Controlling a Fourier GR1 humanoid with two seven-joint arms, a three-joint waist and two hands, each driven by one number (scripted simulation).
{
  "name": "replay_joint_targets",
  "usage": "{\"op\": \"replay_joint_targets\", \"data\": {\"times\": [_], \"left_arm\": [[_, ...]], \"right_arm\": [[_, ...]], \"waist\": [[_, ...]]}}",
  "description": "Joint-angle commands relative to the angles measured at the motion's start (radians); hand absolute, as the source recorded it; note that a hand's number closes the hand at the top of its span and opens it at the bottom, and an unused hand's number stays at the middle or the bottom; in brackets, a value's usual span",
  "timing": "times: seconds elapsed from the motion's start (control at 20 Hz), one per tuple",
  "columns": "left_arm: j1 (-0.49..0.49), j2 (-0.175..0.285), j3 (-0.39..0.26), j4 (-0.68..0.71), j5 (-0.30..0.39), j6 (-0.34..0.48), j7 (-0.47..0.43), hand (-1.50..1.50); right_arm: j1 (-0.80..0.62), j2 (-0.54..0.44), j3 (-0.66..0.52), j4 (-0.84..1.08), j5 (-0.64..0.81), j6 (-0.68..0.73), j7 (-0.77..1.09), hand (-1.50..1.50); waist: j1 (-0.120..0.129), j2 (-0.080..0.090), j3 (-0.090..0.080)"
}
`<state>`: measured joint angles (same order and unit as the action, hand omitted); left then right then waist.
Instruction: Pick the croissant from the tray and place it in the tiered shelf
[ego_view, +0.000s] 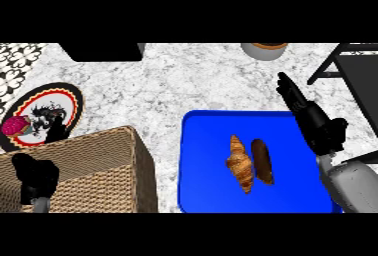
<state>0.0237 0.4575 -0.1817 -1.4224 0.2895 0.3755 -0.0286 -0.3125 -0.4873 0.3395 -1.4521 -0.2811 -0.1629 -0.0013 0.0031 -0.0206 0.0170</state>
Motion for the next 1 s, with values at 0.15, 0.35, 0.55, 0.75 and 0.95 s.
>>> {"op": "replay_joint_targets", "data": {"times": [0.15,0.35,0.55,0.75,0.95], "left_arm": [[0.015,0.041,0.002,0.005,0.01,-0.069,-0.02,0.0],[0.025,0.083,0.015,-0.013,0.057,-0.03,0.043,0.0],[0.018,0.107,-0.009,-0.052,0.106,-0.082,0.083,0.0],[-0.006,0.122,-0.008,-0.005,0.125,-0.119,0.051,0.0],[0.023,0.144,-0.013,-0.03,0.13,-0.081,0.064,0.0]], "right_arm": [[-0.103,0.228,0.073,0.011,0.236,-0.334,0.043,1.5],[0.009,0.102,-0.017,0.169,0.421,-0.6,0.133,1.5],[0.056,0.338,0.137,0.178,0.627,-0.891,0.151,-1.5],[0.075,0.479,0.266,0.253,0.825,-0.998,0.293,-1.5],[0.061,0.472,0.202,0.343,1.026,-0.929,0.483,-1.5]], "waist": [[0.01,0.021,-0.018],[-0.068,0.012,-0.032],[-0.015,0.014,-0.021],[-0.014,0.016,-0.023],[-0.032,0.007,-0.029]]}}
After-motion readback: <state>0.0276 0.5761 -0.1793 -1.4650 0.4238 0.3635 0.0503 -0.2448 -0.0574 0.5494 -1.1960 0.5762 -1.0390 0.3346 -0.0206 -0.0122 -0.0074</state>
